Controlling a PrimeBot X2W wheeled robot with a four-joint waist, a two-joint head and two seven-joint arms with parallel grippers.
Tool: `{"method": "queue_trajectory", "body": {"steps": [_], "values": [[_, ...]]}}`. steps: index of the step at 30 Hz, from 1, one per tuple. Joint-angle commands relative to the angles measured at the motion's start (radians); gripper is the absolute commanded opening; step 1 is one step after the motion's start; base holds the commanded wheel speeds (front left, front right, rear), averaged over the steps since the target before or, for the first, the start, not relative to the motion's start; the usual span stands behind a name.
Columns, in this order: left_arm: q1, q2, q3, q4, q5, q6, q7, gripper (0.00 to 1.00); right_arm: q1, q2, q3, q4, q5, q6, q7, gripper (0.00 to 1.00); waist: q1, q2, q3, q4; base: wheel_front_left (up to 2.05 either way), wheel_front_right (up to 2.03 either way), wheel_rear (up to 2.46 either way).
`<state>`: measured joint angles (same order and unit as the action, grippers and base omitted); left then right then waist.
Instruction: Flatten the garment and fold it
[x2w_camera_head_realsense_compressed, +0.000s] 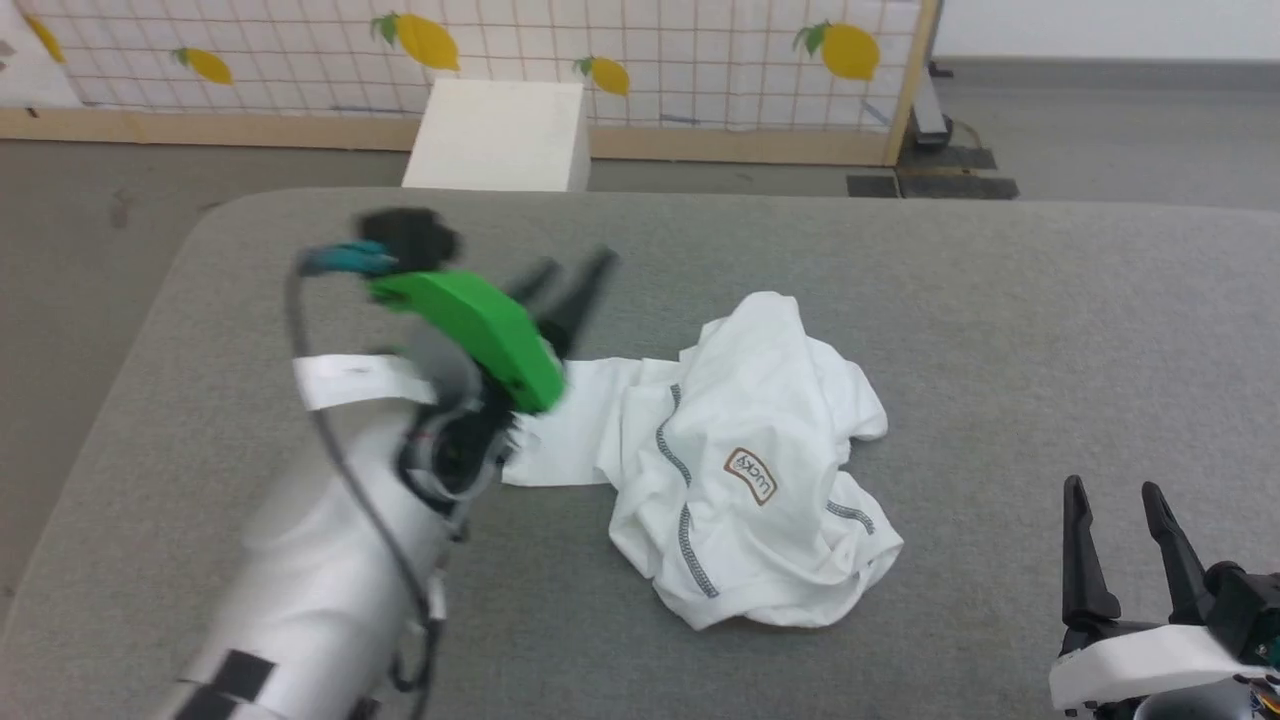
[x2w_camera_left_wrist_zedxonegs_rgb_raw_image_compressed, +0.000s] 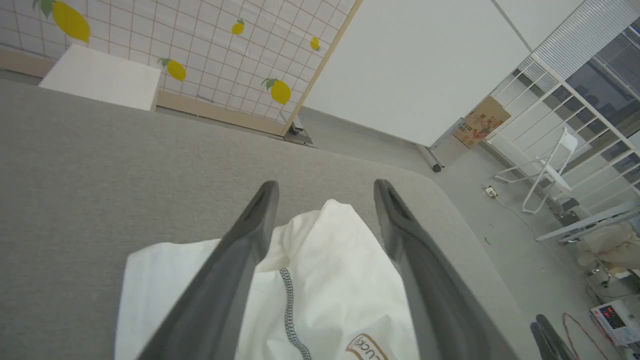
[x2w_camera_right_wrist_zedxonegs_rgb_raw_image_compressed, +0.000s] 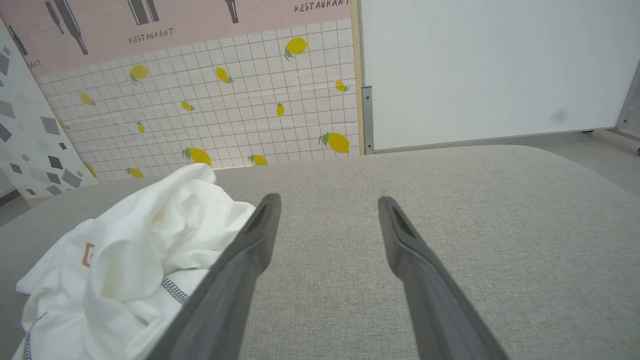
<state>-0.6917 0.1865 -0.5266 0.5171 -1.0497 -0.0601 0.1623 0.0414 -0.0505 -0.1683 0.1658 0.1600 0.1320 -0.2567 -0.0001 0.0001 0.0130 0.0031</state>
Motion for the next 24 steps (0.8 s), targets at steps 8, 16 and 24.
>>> {"method": "queue_trajectory", "body": {"steps": [8,16,24], "values": [[0.103,0.166,0.094,-0.126,0.2,0.124,-0.365,1.0,0.007,0.0,0.011,-0.005,0.007,-0.001,-0.005,1.0,0.0001,-0.0001,-0.031,0.028,0.0,0.0,0.0],[0.35,0.199,0.241,-0.34,0.415,0.179,-0.423,1.0,0.009,0.0,0.032,0.031,-0.017,-0.001,0.0,1.0,0.0001,-0.0001,-0.048,0.014,0.0,0.0,0.0],[0.568,0.109,0.313,-0.423,0.551,0.087,-0.424,1.0,0.0,0.0,0.049,0.054,-0.032,-0.001,0.048,1.0,0.0001,-0.0001,-0.048,0.006,0.0,0.0,0.0]]}}
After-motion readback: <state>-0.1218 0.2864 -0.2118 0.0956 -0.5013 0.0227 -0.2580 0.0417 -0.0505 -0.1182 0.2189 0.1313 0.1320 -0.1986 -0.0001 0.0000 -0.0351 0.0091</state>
